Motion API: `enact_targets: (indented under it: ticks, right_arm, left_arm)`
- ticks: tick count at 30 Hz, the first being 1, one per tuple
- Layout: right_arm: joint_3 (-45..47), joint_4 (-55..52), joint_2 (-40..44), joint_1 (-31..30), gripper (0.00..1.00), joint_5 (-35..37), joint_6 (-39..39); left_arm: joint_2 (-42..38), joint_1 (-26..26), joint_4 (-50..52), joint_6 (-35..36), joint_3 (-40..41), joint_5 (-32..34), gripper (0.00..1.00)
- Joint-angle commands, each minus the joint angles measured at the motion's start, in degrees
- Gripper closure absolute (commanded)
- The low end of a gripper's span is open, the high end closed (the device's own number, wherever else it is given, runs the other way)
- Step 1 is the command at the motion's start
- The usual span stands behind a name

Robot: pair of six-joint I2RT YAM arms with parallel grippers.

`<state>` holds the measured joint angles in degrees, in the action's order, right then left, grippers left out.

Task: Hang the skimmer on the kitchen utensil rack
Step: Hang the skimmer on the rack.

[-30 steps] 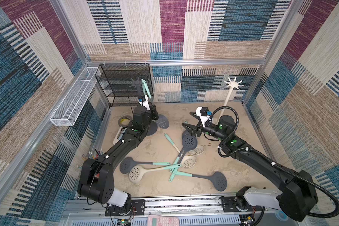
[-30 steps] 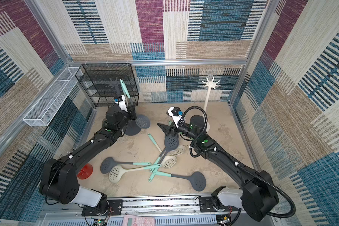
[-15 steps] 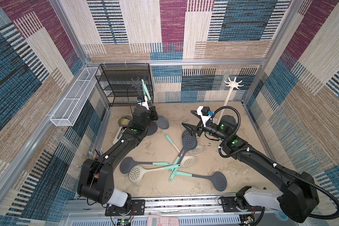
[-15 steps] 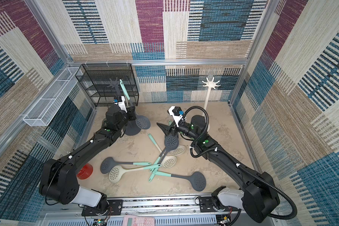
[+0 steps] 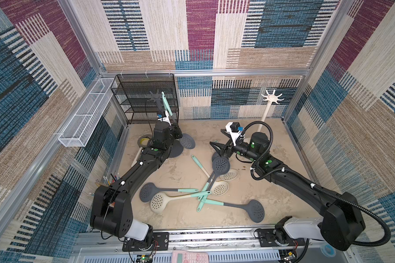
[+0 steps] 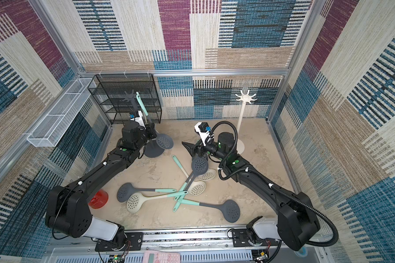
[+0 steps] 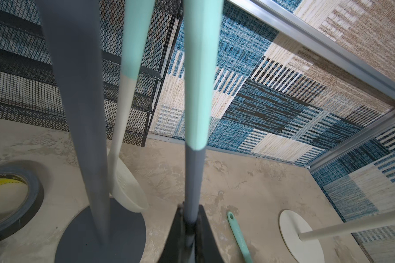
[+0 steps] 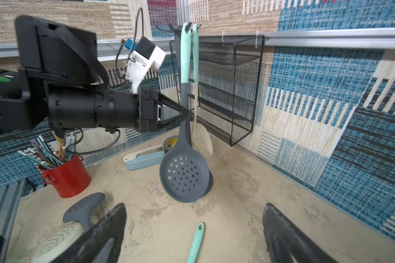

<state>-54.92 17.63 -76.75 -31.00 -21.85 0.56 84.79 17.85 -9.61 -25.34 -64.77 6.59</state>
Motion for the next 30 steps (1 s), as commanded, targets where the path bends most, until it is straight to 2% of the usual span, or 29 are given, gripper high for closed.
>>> enact_targets:
  ticks: [1, 6, 10, 18, 24, 30]
  right_arm:
    - [-1.1, -2.9, -1.4, -0.1, 0.06, 2.8, -3.0]
    - [-1.1, -6.4, -3.1, -0.1, 0.07, 5.2, -5.6]
    - [-0.1, -8.7, -3.8, -0.1, 0.07, 6.1, -7.4]
    - [1.2, -12.4, -5.3, -0.7, 0.1, 5.8, -6.0]
    - [-0.1, -14.7, -9.6, -5.6, 0.12, 6.9, -1.5]
    - [-0.7, -15.8, -12.3, -8.6, 0.13, 8.1, -1.4]
  left_arm:
    - [-1.1, -0.4, 5.7, -2.0, -0.3, 1.1, 0.83]
    - [-3.6, -0.7, 10.0, -0.2, -0.1, -0.4, 0.68]
    - [-6.5, -0.8, 12.8, 1.0, 1.7, -2.2, 0.59]
    - [-11.5, -1.3, 21.9, 1.3, 4.7, -6.3, 0.56]
    - [-13.5, -1.5, 29.2, 1.3, 6.3, -10.4, 0.56]
    - [-15.7, -1.6, 35.7, 2.3, 8.8, -13.8, 0.54]
